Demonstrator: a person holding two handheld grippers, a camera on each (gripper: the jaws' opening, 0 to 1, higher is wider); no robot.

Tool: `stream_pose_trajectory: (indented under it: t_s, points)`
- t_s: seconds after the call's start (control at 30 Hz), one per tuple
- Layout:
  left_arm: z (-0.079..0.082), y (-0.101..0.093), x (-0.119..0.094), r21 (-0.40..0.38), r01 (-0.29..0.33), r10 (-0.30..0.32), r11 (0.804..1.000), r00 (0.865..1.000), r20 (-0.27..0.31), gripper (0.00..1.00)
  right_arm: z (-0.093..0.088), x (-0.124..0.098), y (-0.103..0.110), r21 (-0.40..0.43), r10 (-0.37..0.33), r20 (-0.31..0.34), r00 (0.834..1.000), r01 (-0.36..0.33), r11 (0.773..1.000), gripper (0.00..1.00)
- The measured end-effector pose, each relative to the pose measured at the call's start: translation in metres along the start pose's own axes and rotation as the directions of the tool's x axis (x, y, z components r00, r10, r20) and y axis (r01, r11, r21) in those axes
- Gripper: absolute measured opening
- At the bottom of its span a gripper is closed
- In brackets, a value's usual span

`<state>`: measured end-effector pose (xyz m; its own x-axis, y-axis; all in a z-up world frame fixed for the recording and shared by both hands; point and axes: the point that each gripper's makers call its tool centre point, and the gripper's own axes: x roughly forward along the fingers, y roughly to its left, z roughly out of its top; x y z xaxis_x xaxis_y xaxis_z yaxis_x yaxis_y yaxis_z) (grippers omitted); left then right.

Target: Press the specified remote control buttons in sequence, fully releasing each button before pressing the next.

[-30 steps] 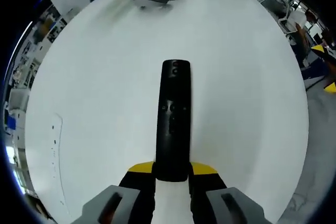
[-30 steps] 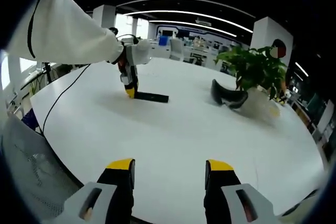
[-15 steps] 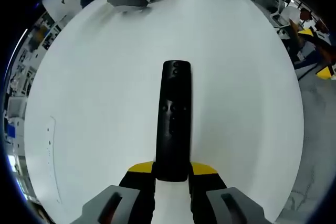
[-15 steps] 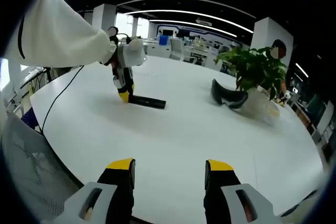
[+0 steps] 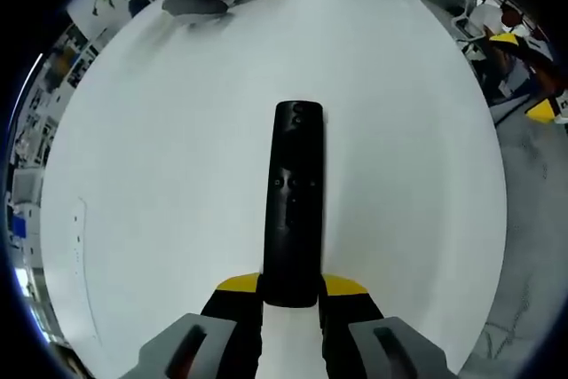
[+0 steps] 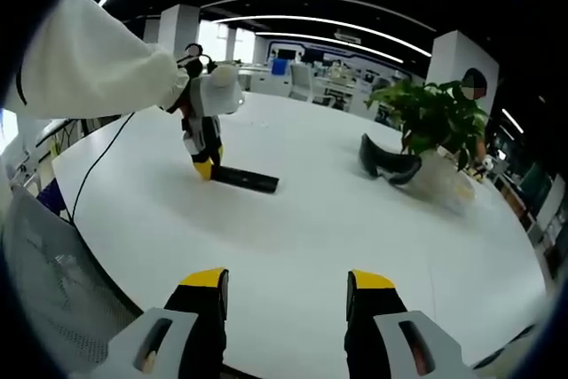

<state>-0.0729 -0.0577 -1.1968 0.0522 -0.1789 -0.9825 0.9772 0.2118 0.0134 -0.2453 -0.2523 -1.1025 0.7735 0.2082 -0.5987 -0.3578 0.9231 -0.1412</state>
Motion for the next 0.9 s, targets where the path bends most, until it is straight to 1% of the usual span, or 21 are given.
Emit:
stream_pose_trajectory:
  t_s: [0.13, 0.33, 0.63, 0.9]
  points:
    - [-0.002, -0.007, -0.001, 0.004, 0.002, -0.002, 1.000, 1.000, 0.000, 0.23, 0.000, 0.000, 0.000, -0.002, 0.000, 0.001, 1.000, 0.001, 1.000, 0.51]
    - [-0.004, -0.025, -0.001, 0.008, 0.002, -0.002, 1.000, 1.000, -0.008, 0.23, 0.000, 0.000, 0.001, -0.009, 0.003, 0.001, 1.000, -0.003, 1.000, 0.51]
    - [-0.005, -0.040, -0.002, 0.001, 0.004, -0.004, 1.000, 1.000, 0.002, 0.23, 0.000, -0.001, 0.001, -0.015, -0.001, -0.005, 1.000, 0.001, 1.000, 0.51]
    - [-0.006, -0.053, -0.002, 0.016, 0.004, -0.004, 1.000, 1.000, -0.012, 0.23, 0.002, -0.002, -0.001, -0.016, -0.010, 0.009, 1.000, 0.010, 1.000, 0.51]
